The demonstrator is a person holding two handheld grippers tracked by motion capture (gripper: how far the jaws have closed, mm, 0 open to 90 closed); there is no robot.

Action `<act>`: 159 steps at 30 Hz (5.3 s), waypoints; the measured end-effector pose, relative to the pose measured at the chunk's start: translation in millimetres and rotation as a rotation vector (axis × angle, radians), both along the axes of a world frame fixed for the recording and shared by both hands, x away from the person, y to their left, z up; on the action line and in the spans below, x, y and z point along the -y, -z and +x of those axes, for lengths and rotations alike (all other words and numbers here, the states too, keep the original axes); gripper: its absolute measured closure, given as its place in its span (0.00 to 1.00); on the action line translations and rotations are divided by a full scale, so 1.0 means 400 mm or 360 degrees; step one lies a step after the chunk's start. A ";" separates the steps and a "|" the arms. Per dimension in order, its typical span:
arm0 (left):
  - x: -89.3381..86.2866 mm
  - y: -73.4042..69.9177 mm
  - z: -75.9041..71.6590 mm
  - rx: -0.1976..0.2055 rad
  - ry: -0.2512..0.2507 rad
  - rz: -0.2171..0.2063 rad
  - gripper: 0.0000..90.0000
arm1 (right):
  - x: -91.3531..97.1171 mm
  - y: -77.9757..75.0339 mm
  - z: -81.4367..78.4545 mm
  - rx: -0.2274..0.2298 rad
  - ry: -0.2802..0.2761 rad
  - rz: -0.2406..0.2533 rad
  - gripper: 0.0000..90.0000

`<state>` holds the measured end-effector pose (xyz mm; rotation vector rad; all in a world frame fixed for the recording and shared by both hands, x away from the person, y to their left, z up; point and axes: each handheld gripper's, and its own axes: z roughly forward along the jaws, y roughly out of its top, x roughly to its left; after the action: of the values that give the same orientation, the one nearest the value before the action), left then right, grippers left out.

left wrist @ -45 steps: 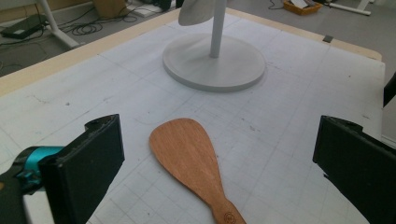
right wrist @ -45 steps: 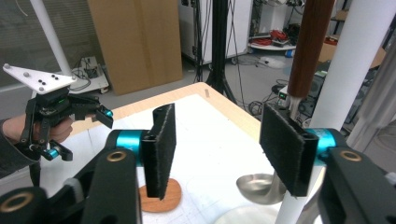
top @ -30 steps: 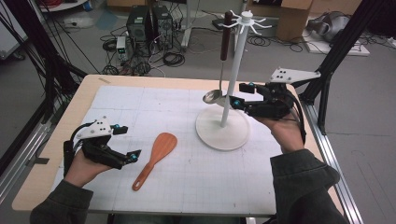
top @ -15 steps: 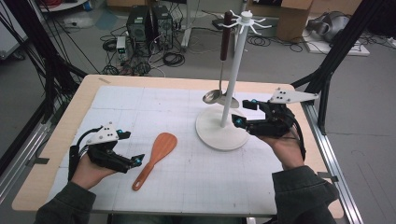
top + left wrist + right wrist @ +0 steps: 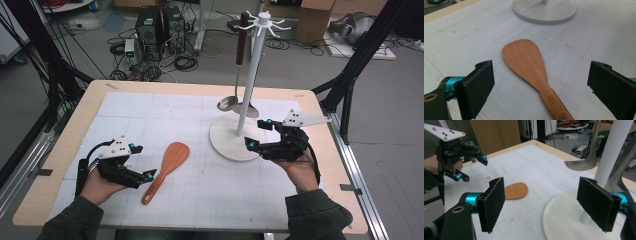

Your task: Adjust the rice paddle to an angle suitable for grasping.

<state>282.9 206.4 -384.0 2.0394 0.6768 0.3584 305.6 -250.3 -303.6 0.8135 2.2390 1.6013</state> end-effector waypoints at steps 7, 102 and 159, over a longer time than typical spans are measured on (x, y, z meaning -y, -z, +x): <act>-0.001 0.025 -0.002 -0.0020 -0.0015 0.0021 0.09 | 0.002 0.038 -0.017 -0.0030 -0.0009 -0.0002 0.18; 0.045 0.136 0.010 -0.0232 0.0134 0.0292 0.45 | 0.003 0.206 -0.047 -0.0198 0.0110 -0.0128 0.02; 0.018 0.130 0.019 -0.0231 0.0110 0.0285 0.67 | -0.008 0.218 -0.046 -0.0221 0.0067 -0.0154 0.02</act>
<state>290.3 199.2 -435.8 2.2702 0.6797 0.2395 287.4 -247.0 -390.8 0.9658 2.3565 1.4461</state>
